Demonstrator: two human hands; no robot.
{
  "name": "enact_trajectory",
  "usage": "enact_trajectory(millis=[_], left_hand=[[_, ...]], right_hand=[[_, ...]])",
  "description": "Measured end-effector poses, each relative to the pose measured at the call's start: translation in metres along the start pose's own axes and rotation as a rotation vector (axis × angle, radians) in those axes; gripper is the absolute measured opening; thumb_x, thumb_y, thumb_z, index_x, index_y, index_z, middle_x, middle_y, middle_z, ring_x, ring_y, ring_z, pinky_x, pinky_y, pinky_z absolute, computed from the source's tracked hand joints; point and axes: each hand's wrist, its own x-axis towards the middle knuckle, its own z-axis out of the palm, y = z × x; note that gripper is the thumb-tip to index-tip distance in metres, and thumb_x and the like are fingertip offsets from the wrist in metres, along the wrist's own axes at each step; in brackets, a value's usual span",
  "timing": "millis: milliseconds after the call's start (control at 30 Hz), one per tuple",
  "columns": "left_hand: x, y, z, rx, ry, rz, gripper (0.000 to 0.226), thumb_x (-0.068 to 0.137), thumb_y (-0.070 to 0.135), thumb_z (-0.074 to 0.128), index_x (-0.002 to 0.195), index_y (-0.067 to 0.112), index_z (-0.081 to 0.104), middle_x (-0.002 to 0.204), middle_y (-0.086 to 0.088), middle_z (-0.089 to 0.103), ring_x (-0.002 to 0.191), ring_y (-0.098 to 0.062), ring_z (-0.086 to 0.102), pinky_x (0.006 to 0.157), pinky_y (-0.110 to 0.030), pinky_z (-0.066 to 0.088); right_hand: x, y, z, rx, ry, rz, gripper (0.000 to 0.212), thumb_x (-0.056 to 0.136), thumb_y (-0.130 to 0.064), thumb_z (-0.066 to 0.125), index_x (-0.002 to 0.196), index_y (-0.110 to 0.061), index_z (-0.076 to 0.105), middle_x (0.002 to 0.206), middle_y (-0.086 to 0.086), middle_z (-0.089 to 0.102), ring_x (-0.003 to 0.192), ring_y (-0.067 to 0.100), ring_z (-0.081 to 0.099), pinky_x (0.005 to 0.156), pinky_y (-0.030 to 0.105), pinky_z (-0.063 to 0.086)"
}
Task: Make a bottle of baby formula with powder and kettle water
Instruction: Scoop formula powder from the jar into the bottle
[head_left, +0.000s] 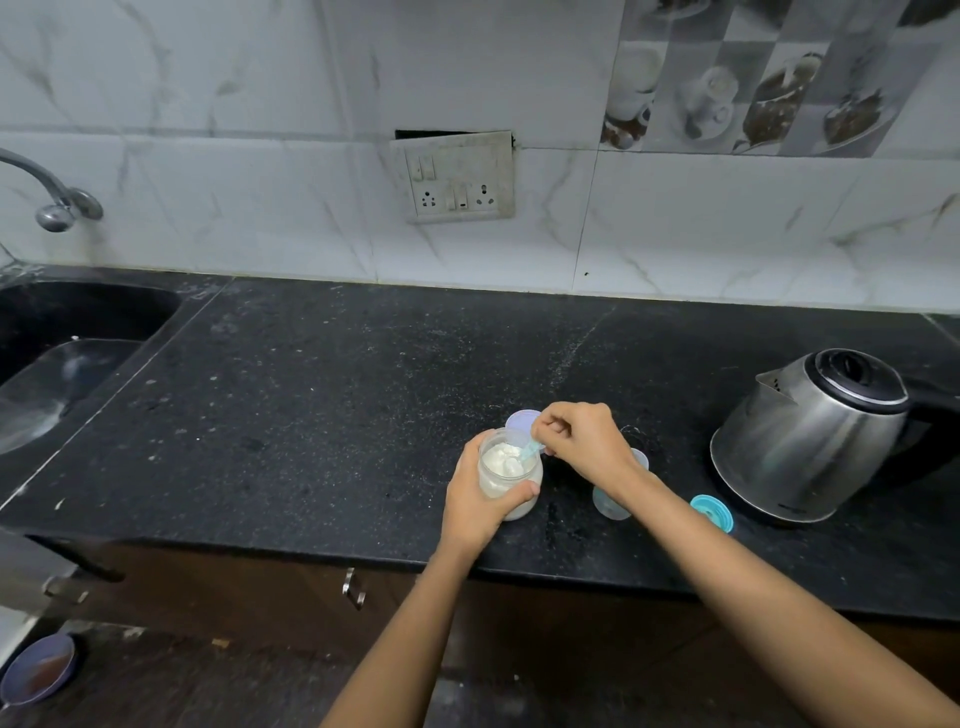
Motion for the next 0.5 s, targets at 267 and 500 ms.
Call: enact_trajectory(millis=[267, 500], left_hand=[[0.000, 0.001, 0.000, 0.021, 0.001, -0.010, 0.073, 0.060, 0.041, 0.082, 0.123, 0.042, 0.046, 0.124, 0.021, 0.054, 0.113, 0.002, 0.052, 0.090, -0.022, 0.043], [0.001, 0.005, -0.003, 0.083, -0.027, -0.032, 0.078, 0.057, 0.045, 0.082, 0.125, 0.043, 0.043, 0.124, 0.021, 0.053, 0.113, -0.001, 0.052, 0.094, -0.030, 0.045]], right_hand=[[-0.004, 0.005, 0.005, 0.070, 0.013, 0.070, 0.012, 0.082, -0.012, 0.059, 0.074, -0.006, 0.066, 0.062, 0.005, 0.069, 0.058, 0.010, 0.065, 0.069, 0.031, 0.057], [-0.002, 0.005, -0.007, 0.364, 0.081, 0.214, 0.010, 0.085, -0.006, 0.062, 0.082, -0.003, 0.071, 0.067, 0.011, 0.072, 0.061, 0.017, 0.069, 0.067, 0.030, 0.060]])
